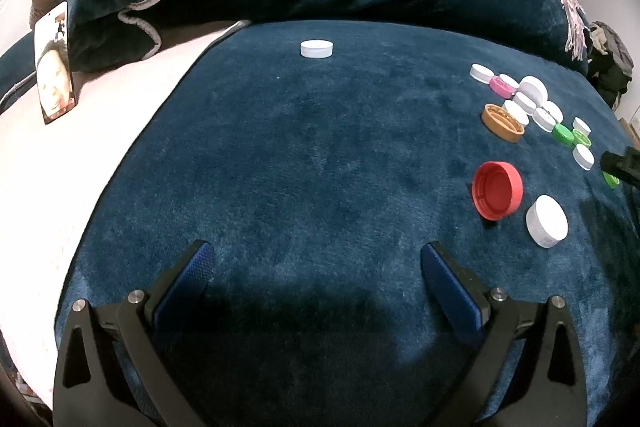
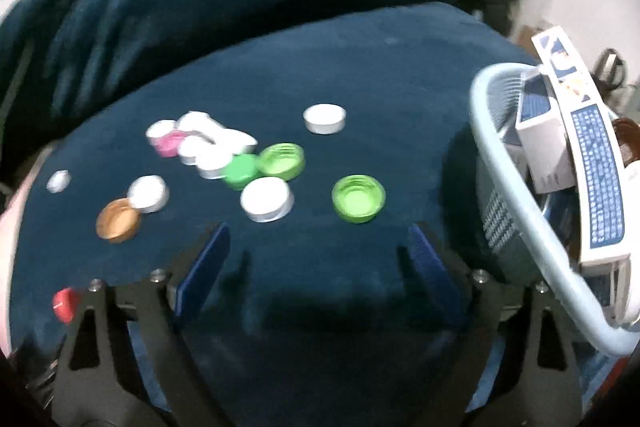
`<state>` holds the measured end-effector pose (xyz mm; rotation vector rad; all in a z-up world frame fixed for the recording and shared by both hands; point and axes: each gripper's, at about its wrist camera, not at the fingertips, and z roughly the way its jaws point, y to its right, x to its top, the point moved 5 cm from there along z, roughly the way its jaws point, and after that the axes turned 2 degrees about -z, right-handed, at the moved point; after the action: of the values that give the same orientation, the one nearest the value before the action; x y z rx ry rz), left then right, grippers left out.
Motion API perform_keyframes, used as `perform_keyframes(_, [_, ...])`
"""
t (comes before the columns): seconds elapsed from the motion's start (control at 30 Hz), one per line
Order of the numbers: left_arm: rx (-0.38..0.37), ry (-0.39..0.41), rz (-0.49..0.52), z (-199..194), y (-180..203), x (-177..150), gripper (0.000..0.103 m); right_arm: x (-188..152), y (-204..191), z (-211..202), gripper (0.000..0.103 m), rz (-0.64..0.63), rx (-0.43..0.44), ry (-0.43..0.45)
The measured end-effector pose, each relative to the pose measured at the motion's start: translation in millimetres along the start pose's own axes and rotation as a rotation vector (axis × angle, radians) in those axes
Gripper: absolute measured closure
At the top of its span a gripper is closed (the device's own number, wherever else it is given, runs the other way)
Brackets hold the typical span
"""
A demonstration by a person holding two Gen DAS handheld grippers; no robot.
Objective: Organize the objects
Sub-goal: 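Grasp the green cap with the right tool, then grasp the red cap with the left tool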
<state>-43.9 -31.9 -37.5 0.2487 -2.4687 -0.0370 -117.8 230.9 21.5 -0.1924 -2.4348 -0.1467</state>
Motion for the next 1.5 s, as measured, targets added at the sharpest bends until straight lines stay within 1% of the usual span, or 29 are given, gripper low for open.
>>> perform_keyframes(0.07, [-0.001,0.001,0.0,0.0,0.6,0.2,0.0,0.7,-1.9,9.8,0.013,0.025,-0.06,-0.003])
perform_keyframes(0.1, [-0.002,0.001,-0.001,0.1,0.6,0.2,0.0,1.4,0.3,15.6,0.013,0.051,-0.069,-0.015])
perform_keyframes(0.13, [-0.003,0.001,-0.001,0.2,0.4,0.1,0.0,0.8,4.1,18.9,0.017,0.075,-0.059,-0.031])
perform_keyframes(0.17, [-0.003,0.001,-0.001,0.4,0.4,0.2,0.0,0.8,7.1,22.0,0.023,0.097,-0.043,-0.045])
perform_keyframes(0.2, [-0.003,0.0,-0.001,0.4,0.1,0.1,0.0,2.8,9.0,24.3,0.025,0.113,-0.026,-0.049])
perform_keyframes(0.23, [-0.002,0.0,-0.001,0.4,0.0,0.2,0.0,4.5,10.4,23.3,0.041,0.118,-0.012,-0.041])
perform_keyframes(0.27, [-0.002,-0.001,-0.001,0.6,-0.1,0.4,0.0,4.5,9.1,24.2,0.073,0.105,0.007,-0.062])
perform_keyframes(0.33, [-0.001,-0.002,0.0,0.5,0.0,0.8,0.0,2.3,5.6,18.1,0.073,0.087,0.067,-0.076])
perform_keyframes(0.43, [0.006,-0.004,0.004,0.8,1.1,1.1,0.0,-9.4,-10.8,-5.4,0.073,0.024,0.224,-0.077])
perform_keyframes(0.47, [0.006,-0.004,0.003,0.7,1.2,1.2,0.0,-16.9,-21.4,-15.5,0.073,-0.018,0.278,-0.082])
perform_keyframes(0.53, [0.005,-0.004,0.003,0.5,1.2,1.5,0.0,-30.3,-37.0,-30.7,0.073,-0.071,0.345,-0.082])
perform_keyframes(0.6, [0.004,-0.005,0.003,0.3,1.1,1.8,0.0,-45.0,-51.2,-41.2,0.072,-0.108,0.391,-0.096])
perform_keyframes(0.67, [0.0,-0.005,0.002,-0.1,1.4,1.4,0.0,-49.0,-60.4,-42.7,0.072,-0.143,0.392,-0.103])
perform_keyframes(0.77, [-0.006,-0.007,0.003,-0.9,0.4,0.6,0.0,-54.2,-61.2,-34.9,0.07,-0.181,0.365,-0.16])
perform_keyframes(0.8, [-0.007,-0.01,0.005,-0.6,0.6,0.7,0.0,-54.9,-59.0,-39.4,0.07,-0.183,0.364,-0.149])
perform_keyframes(0.83, [-0.008,-0.012,0.006,-0.7,-0.2,0.8,0.0,-59.5,-59.0,-44.1,0.069,-0.183,0.362,-0.143])
perform_keyframes(0.87, [-0.007,-0.018,0.012,-0.6,0.2,1.3,0.0,-65.4,-59.6,-48.2,0.066,-0.183,0.362,-0.143])
perform_keyframes(0.9, [-0.006,-0.023,0.018,-1.2,0.0,1.5,0.0,-68.1,-59.9,-49.1,0.065,-0.188,0.366,-0.145])
perform_keyframes(0.93, [-0.006,-0.033,0.03,-2.8,1.0,2.0,0.001,-69.0,-60.0,-47.5,0.065,-0.193,0.367,-0.143])
perform_keyframes(0.97, [-0.013,-0.037,0.037,-5.8,2.9,4.2,0.001,-65.2,-61.1,-37.3,0.065,-0.195,0.369,-0.14])
perform_keyframes(1.03, [-0.068,-0.013,0.03,-12.2,8.4,9.5,0.001,-69.0,-56.4,-38.3,0.065,-0.192,0.384,-0.137])
perform_keyframes(1.07, [-0.11,0.002,0.036,-15.5,15.2,13.8,0.001,-71.2,-54.4,-38.4,0.065,-0.186,0.395,-0.134])
perform_keyframes(1.1, [-0.125,0.006,0.05,-16.2,20.8,16.8,0.001,-73.1,-52.1,-38.4,0.065,-0.176,0.406,-0.129])
perform_keyframes(1.17, [-0.153,-0.006,0.075,-13.7,31.7,21.2,0.004,-70.5,-56.5,-31.3,0.065,-0.168,0.416,-0.125])
perform_keyframes(1.2, [-0.171,-0.014,0.074,-12.1,35.5,22.8,0.008,-64.9,-58.2,-26.3,0.065,-0.171,0.416,-0.123])
perform_keyframes(1.27, [-0.208,-0.022,0.039,-9.2,40.3,27.9,0.008,-65.6,-59.1,-26.2,0.065,-0.182,0.412,-0.113])
perform_keyframes(1.3, [-0.214,-0.018,0.019,-8.6,40.6,31.3,0.008,-64.9,-60.6,-24.9,0.065,-0.188,0.41,-0.108])
perform_keyframes(1.43, [-0.21,-0.015,-0.075,-3.7,35.5,41.3,0.008,-63.6,-61.9,-22.9,0.064,-0.191,0.414,-0.098])
perform_keyframes(1.5, [-0.207,-0.036,-0.059,1.5,40.0,44.8,0.008,-63.8,-62.0,-21.6,0.064,-0.188,0.419,-0.098])
